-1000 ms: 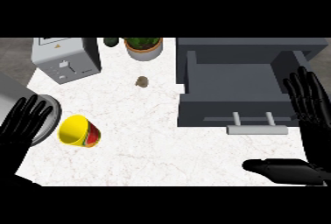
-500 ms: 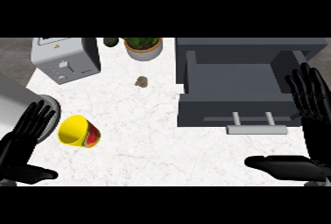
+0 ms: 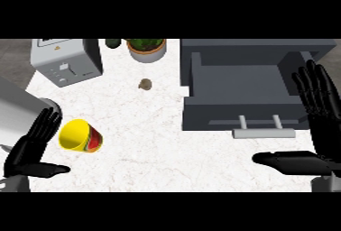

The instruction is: Pick up the cup, place it into the drawer and close the drawer

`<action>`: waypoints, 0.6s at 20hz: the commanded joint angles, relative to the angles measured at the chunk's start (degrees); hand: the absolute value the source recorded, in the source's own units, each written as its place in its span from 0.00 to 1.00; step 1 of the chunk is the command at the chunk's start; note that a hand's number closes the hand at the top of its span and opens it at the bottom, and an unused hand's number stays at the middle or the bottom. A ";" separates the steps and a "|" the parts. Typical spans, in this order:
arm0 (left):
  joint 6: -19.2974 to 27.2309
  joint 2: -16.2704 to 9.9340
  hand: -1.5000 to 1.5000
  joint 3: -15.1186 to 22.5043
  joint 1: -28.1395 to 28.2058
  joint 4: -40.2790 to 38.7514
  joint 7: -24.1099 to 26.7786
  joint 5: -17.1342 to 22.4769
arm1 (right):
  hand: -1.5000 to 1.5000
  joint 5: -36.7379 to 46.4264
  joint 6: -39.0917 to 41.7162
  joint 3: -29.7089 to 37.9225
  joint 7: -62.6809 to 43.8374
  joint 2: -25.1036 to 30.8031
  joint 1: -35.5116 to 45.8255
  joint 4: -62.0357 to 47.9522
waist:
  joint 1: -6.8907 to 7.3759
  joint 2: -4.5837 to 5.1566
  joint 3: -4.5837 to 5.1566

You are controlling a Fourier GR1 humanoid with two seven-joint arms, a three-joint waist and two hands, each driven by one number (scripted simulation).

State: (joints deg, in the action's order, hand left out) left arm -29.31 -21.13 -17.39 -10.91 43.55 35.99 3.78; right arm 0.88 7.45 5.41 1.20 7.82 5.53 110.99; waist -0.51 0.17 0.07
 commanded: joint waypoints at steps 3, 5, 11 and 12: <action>-0.94 -1.87 0.00 -0.23 -6.42 -17.39 13.54 -3.89 | 0.00 1.70 0.77 -2.46 3.53 -1.57 -3.34 -0.08 | -0.32 0.08 0.04; 0.37 -1.52 0.00 0.10 -8.17 -21.35 16.36 -4.96 | 0.00 1.12 -0.03 -2.49 -0.16 -1.85 -4.50 4.88 | -0.75 0.13 0.10; -0.52 -2.60 0.00 0.87 -9.00 -25.70 21.71 -5.95 | 0.00 -0.18 1.03 -0.60 0.38 -0.53 -0.80 -0.79 | -0.61 0.33 0.14; -0.41 -3.06 0.00 0.56 -10.03 -26.92 20.65 -5.70 | 0.00 -2.37 2.39 0.48 -2.39 0.86 -0.56 1.72 | -0.62 0.21 0.11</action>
State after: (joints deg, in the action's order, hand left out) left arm -24.11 -22.68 -16.57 -19.63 21.49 49.21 -1.40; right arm 0.55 8.20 4.76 0.15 7.42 4.75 112.37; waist -1.01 0.30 0.07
